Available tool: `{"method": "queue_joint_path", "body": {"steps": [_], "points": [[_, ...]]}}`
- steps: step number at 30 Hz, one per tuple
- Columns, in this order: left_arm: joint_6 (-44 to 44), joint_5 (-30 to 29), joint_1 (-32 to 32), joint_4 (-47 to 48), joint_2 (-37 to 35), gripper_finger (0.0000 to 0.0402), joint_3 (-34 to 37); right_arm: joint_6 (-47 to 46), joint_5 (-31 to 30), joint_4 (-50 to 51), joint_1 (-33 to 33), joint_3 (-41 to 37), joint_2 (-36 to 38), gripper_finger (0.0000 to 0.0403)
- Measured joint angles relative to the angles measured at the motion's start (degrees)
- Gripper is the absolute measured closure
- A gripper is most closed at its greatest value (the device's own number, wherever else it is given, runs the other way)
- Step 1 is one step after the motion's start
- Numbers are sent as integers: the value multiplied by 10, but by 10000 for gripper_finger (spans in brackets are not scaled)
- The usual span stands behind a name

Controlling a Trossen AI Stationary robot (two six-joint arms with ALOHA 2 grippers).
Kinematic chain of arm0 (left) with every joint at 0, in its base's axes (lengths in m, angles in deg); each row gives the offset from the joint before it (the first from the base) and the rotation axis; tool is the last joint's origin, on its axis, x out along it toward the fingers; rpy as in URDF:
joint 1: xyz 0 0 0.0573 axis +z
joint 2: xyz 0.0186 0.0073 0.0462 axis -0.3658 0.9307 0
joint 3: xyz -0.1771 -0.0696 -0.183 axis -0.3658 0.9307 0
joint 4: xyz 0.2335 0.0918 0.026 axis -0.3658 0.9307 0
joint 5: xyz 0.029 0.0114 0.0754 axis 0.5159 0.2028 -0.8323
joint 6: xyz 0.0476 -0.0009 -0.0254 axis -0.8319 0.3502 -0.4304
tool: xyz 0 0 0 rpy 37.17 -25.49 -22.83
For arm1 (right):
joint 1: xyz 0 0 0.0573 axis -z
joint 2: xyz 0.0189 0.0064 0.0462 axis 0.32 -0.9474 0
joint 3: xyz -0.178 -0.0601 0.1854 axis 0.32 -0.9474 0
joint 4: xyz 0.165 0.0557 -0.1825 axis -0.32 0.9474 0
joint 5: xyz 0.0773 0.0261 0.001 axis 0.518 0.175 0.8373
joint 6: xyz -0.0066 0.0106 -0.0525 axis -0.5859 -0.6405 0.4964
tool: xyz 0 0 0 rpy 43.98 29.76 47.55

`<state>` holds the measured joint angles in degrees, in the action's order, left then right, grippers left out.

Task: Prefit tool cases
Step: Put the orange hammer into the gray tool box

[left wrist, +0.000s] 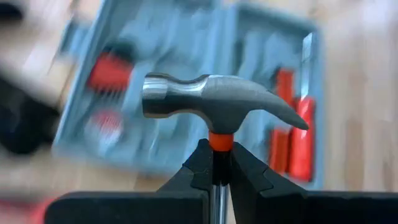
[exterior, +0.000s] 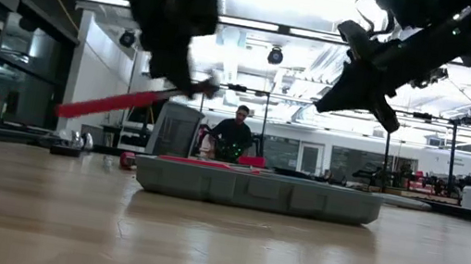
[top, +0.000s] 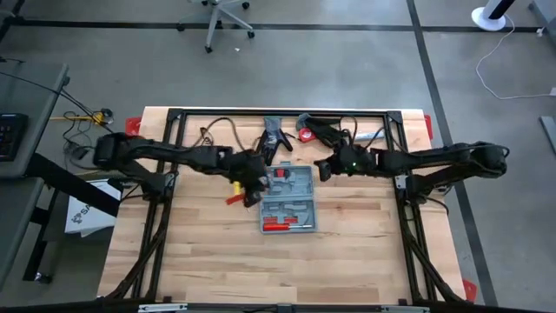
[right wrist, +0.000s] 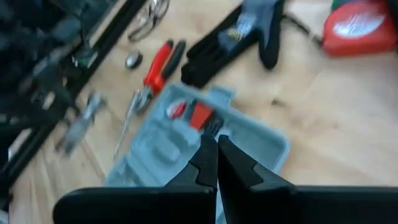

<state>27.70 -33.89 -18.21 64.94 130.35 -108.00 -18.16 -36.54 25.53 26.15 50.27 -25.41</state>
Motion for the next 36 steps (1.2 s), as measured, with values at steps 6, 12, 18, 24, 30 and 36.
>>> {"method": "queue_joint_path", "body": {"steps": [6,12,18,24,30,36], "points": [[-58,30,0,-12,112,387,-123,29,1,-1,46,0,36,403],[-95,54,-15,-9,195,387,-238,57,3,10,88,0,70,403],[-110,75,-41,-7,256,387,-301,68,12,34,117,0,99,403],[-108,98,-54,-10,287,387,-310,70,16,60,124,0,108,403],[-114,96,-39,-15,297,387,-310,69,17,72,124,0,109,403],[-109,115,-39,2,324,387,-308,67,17,77,124,0,109,403]]}}
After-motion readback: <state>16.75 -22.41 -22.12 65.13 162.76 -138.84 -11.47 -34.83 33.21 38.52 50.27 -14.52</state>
